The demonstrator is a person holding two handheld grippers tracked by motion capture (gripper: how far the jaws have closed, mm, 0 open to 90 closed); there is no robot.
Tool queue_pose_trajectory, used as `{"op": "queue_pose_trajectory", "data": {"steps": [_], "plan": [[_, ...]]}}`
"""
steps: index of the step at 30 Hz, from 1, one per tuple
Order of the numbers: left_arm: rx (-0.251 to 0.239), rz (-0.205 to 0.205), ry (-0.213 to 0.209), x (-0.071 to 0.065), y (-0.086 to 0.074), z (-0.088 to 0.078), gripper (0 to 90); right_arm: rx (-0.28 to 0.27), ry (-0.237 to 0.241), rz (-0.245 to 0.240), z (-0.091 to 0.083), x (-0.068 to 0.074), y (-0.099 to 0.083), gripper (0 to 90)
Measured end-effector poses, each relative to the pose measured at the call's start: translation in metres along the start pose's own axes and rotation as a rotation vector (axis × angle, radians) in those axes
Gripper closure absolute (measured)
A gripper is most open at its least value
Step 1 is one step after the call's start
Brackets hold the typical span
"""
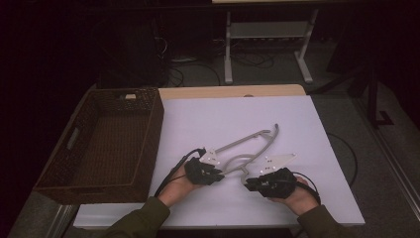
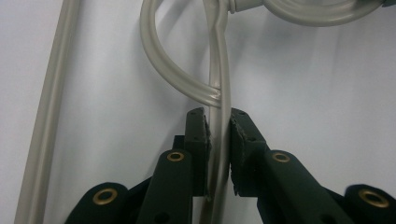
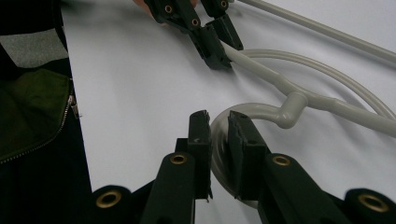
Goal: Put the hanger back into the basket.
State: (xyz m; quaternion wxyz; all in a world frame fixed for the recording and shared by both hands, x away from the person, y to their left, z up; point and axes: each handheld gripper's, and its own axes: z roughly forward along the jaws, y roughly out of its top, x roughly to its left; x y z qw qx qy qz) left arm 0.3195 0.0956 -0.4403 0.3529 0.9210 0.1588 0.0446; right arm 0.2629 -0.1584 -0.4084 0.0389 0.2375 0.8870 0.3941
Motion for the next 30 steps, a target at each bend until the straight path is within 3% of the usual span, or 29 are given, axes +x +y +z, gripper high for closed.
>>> {"op": "queue_pose_trajectory", "data": {"steps": [13,14,15,17,18,19,20,21,23,27,30], "plan": [[-0.003,0.027,0.000,-0.003,0.002,0.001,81.4,-0.019,0.003,-0.002,-0.003,-0.003,-0.001,76.5],[0.004,0.029,0.001,-0.004,0.002,0.002,81.6,-0.044,-0.001,0.013,-0.005,-0.004,0.000,65.6],[0.014,0.037,0.000,-0.004,0.002,0.003,81.6,-0.044,-0.001,0.013,-0.005,-0.004,0.000,65.6],[0.014,0.036,0.000,-0.004,0.002,0.003,81.6,-0.068,-0.018,0.018,-0.009,-0.004,0.000,57.2],[0.012,0.036,0.000,-0.004,0.002,0.002,81.7,-0.091,-0.042,0.029,-0.013,-0.006,0.000,44.5],[0.012,0.036,0.000,-0.004,0.002,0.002,81.7,-0.091,-0.042,0.029,-0.013,-0.006,0.000,44.5],[0.012,0.035,-0.005,-0.004,0.003,0.002,81.8,-0.111,-0.069,0.040,-0.016,-0.008,-0.001,35.9],[0.012,0.035,-0.005,-0.004,0.003,0.002,81.8,-0.111,-0.069,0.040,-0.016,-0.008,-0.001,35.9],[-0.002,0.024,-0.006,-0.004,0.003,0.001,81.9,-0.156,-0.105,0.063,-0.022,-0.012,-0.004,23.7],[-0.015,0.023,-0.003,-0.004,0.004,-0.002,81.9,-0.199,-0.144,0.081,-0.032,-0.015,-0.008,19.1],[-0.037,0.009,-0.003,-0.003,0.005,-0.006,82.1,-0.246,-0.198,0.127,-0.046,-0.021,-0.018,14.8]]}}
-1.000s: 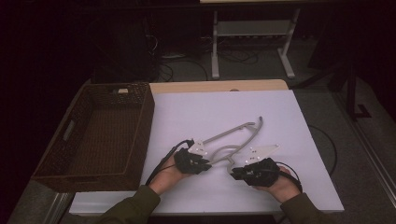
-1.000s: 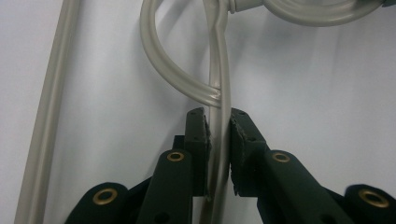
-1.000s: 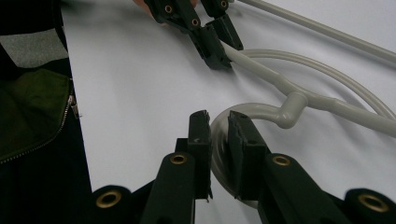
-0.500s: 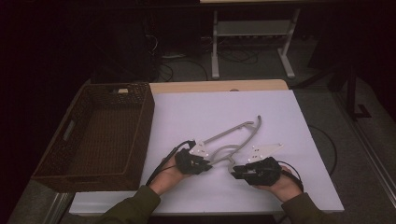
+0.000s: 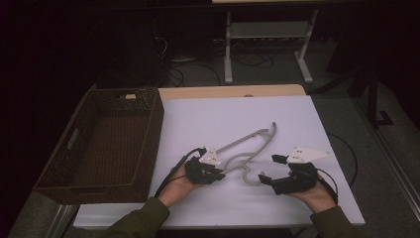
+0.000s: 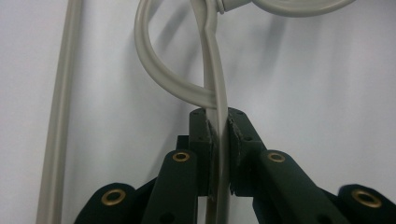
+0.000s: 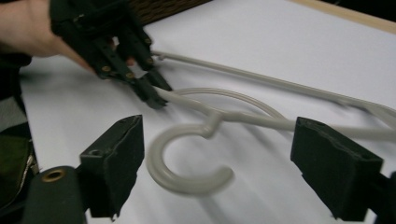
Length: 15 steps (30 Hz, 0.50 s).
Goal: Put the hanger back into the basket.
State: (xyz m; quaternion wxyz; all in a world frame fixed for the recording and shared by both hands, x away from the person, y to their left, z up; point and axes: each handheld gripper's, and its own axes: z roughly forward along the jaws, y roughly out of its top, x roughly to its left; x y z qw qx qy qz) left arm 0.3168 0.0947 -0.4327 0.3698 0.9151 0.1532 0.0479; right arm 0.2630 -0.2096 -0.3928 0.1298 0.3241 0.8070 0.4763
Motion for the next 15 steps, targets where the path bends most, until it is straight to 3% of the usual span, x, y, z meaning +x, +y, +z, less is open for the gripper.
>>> {"op": "queue_pose_trajectory", "data": {"steps": [10,15], "plan": [[-0.010,-0.021,0.015,0.004,0.003,-0.012,82.2,-0.053,-0.123,0.094,-0.030,-0.024,-0.023,11.5],[-0.030,-0.036,0.021,0.007,0.006,-0.019,82.3,-0.042,-0.143,0.110,-0.032,-0.029,-0.030,11.6]]}}
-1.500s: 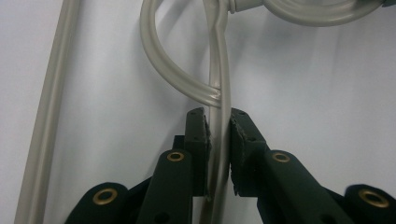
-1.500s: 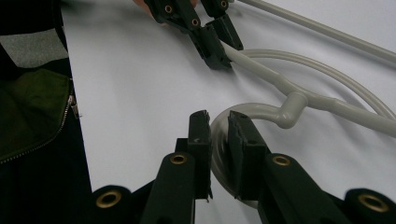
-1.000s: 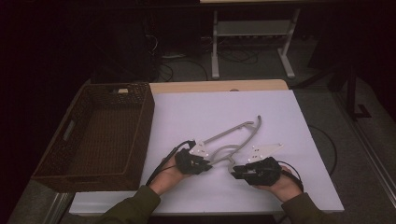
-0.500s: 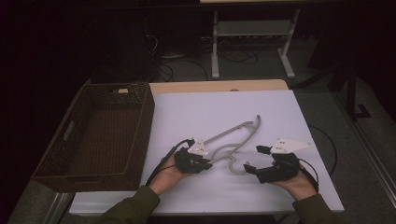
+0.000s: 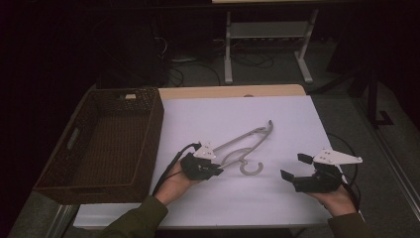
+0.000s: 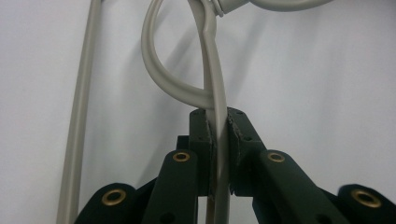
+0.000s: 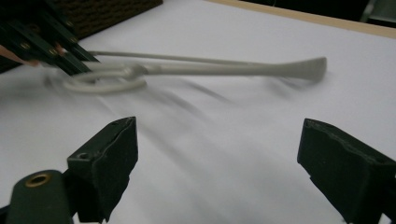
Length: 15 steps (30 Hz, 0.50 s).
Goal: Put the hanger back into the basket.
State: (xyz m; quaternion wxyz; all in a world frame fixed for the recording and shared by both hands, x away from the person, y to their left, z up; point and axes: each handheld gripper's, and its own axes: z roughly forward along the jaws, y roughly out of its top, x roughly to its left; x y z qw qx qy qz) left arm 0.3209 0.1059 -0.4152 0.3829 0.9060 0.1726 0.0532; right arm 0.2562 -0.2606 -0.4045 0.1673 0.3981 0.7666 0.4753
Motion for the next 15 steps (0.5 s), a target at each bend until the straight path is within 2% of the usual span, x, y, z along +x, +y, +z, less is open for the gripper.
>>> {"op": "queue_pose_trajectory", "data": {"steps": [5,7,10,15], "plan": [[-0.046,-0.020,0.003,0.003,0.003,-0.011,82.3,0.015,0.000,-0.002,0.005,-0.002,-0.003,12.6],[-0.058,-0.040,0.001,0.007,0.004,-0.018,82.3,0.020,0.003,0.000,0.006,-0.002,-0.002,12.5],[-0.064,-0.045,0.005,0.008,0.006,-0.023,82.3,0.017,-0.002,0.003,0.005,-0.003,-0.002,12.5],[-0.100,-0.072,0.003,0.012,0.016,-0.042,82.3,0.010,-0.001,0.003,0.005,-0.004,-0.002,12.4]]}}
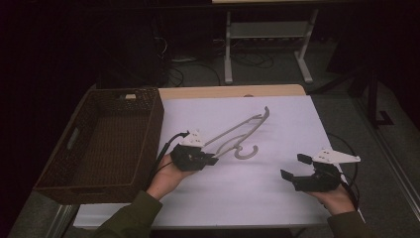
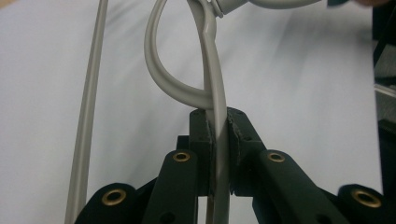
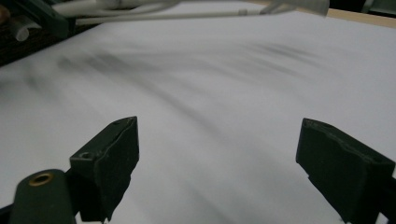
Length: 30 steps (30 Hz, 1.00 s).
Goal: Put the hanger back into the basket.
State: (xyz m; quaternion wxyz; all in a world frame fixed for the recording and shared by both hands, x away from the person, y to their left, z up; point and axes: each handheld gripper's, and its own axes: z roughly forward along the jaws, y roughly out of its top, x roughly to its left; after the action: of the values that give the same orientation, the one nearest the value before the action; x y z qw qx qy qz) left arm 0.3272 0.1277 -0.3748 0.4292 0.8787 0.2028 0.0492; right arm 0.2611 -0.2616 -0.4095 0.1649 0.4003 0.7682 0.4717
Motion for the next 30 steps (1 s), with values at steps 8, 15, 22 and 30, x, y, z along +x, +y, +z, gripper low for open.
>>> {"op": "queue_pose_trajectory", "data": {"steps": [8,15,22,30], "plan": [[-0.026,-0.027,0.001,0.003,0.016,-0.019,82.3,-0.003,0.005,0.000,0.000,0.000,0.001,12.5],[-0.038,-0.053,-0.002,0.007,0.029,-0.037,82.3,-0.010,0.006,-0.001,-0.001,0.000,0.002,12.4],[-0.056,-0.060,0.011,0.013,0.038,-0.061,82.3,-0.010,0.007,0.003,-0.001,0.000,0.003,12.3],[-0.071,-0.080,0.050,0.025,0.037,-0.094,82.3,-0.020,0.002,0.011,-0.003,-0.001,0.003,11.8]]}}
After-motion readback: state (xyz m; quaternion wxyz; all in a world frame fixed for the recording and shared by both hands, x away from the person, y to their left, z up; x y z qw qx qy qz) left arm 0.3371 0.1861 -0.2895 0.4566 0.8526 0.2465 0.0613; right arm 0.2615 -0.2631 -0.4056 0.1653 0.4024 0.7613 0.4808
